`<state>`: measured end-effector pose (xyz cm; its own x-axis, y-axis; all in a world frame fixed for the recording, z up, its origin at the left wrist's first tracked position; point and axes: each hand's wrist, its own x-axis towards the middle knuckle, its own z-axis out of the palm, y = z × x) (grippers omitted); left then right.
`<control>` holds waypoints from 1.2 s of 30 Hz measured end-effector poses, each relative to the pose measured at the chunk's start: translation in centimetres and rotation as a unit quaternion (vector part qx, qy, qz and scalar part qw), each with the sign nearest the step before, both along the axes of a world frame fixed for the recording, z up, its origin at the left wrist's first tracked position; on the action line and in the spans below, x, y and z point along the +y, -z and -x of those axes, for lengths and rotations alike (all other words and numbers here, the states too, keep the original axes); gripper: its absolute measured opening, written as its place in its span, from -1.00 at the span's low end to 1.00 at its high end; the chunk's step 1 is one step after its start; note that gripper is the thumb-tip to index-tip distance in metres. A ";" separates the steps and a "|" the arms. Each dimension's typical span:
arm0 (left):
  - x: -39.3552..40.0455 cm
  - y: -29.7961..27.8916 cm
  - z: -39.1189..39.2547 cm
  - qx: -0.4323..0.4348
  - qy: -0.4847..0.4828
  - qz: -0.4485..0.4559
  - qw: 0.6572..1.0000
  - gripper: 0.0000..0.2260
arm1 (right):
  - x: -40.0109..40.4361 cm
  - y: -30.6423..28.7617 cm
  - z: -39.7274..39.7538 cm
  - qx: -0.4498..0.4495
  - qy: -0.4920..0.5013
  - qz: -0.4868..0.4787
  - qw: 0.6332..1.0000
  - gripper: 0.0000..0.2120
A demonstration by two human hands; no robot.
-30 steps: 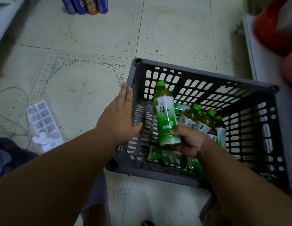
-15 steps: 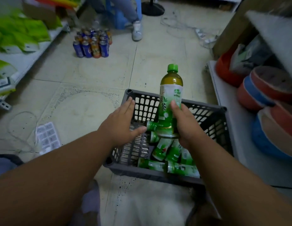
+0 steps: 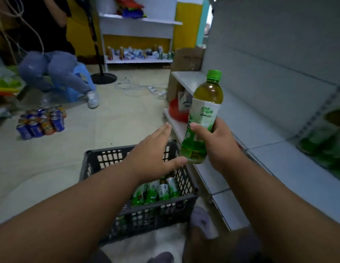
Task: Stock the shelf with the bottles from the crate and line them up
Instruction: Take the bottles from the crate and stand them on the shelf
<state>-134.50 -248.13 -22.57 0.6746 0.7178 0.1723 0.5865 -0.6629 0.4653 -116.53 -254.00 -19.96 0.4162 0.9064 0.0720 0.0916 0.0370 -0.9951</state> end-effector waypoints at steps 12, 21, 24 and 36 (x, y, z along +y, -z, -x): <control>-7.2 -2.8 -16.3 -0.073 0.197 0.032 0.977 -0.14 | -12.9 -3.6 -11.9 -0.033 0.205 -0.052 0.977 -0.52; -10.1 1.6 -29.3 -0.083 0.302 0.090 0.945 -0.25 | -18.7 0.7 -20.1 -0.040 0.345 0.004 0.938 -0.46; -11.4 2.9 -33.4 -0.084 0.343 0.103 0.930 -0.32 | -20.2 1.5 -22.6 -0.054 0.382 0.035 0.922 -0.46; -15.8 8.2 -46.4 0.134 0.427 -0.079 0.891 -0.10 | -26.0 5.3 -32.7 -0.142 0.554 0.179 0.801 -0.36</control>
<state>-88.08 -263.96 -30.79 0.9952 -0.0947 -0.0243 -0.0859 -0.9655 0.2458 -83.78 -279.99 -25.22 0.9919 -0.0240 0.1244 0.0953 -0.5060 -0.8573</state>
